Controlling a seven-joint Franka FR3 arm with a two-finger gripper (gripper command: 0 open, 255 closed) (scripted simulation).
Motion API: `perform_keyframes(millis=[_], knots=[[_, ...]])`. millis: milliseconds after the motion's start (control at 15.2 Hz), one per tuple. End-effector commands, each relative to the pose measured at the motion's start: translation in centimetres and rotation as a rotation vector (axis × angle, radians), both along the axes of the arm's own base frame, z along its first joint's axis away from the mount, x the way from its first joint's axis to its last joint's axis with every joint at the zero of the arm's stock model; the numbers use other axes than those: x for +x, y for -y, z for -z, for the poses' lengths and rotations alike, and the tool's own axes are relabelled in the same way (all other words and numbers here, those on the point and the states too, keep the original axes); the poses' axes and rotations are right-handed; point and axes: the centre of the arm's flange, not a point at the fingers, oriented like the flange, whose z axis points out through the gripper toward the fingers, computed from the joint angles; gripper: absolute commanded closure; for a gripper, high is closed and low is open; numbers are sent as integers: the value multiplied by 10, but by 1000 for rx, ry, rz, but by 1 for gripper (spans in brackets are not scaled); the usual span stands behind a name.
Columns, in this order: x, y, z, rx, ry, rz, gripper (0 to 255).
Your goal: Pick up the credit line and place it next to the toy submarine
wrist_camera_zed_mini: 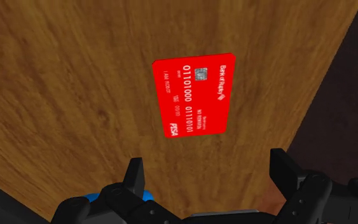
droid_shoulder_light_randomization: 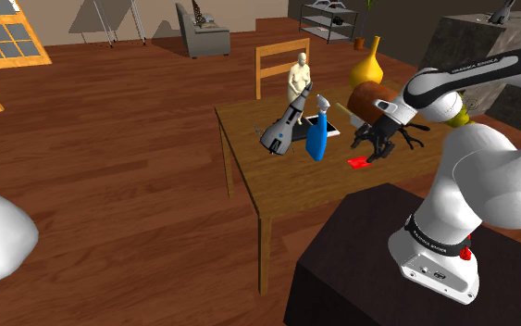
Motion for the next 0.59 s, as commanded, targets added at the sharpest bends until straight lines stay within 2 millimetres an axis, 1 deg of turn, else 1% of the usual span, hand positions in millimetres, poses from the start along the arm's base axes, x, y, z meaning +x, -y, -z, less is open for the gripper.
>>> perform_keyframes(millis=[0, 330, 528], knots=[[5, -2, 14, 2, 9, -13, 0], [13, -14, 36, 2, 9, -13, 0], [13, -16, 38, 2, 9, -13, 0]])
